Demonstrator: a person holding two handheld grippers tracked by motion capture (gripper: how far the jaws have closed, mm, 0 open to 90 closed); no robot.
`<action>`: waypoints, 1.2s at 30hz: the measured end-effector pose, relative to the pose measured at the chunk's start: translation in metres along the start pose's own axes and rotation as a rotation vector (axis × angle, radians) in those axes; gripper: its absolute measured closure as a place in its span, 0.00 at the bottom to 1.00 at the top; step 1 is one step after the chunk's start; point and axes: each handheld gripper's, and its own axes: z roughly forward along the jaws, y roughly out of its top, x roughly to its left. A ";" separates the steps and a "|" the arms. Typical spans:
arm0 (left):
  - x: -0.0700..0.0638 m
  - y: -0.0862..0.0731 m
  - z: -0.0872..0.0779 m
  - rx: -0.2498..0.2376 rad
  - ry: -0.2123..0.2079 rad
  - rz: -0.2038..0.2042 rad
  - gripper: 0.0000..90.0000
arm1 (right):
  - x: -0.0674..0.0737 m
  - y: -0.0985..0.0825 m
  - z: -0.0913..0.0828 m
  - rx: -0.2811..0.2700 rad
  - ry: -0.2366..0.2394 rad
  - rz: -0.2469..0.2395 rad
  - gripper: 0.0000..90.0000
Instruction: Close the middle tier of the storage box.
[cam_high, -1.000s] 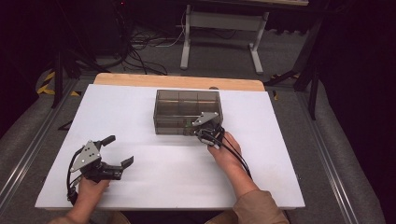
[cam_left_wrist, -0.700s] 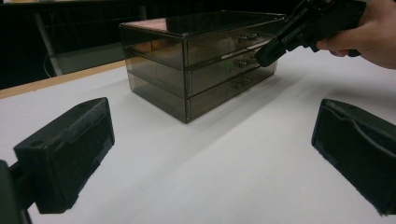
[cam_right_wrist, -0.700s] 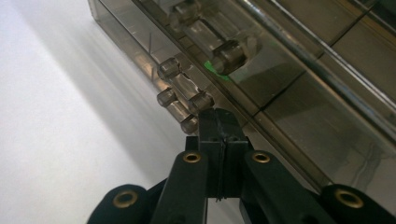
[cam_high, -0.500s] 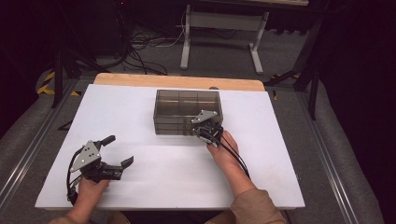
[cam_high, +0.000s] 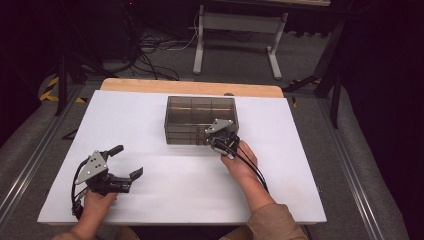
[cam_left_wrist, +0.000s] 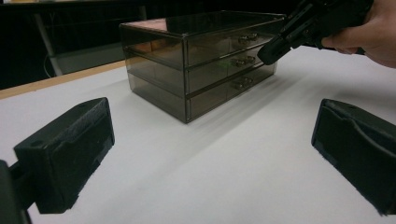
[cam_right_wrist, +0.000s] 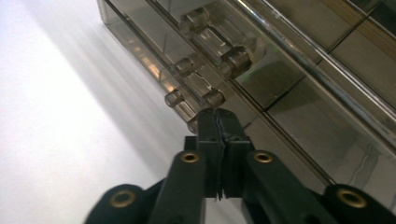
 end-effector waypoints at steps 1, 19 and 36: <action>0.000 0.000 0.000 0.000 0.000 -0.004 0.00 | 0.000 0.000 -0.001 0.002 0.006 0.000 0.93; 0.000 0.000 0.000 -0.001 0.001 0.003 0.00 | 0.005 0.003 -0.019 -0.080 0.095 -0.030 0.16; 0.000 -0.001 -0.002 0.000 0.008 -0.003 0.00 | 0.004 0.002 -0.035 -0.166 0.123 -0.034 0.00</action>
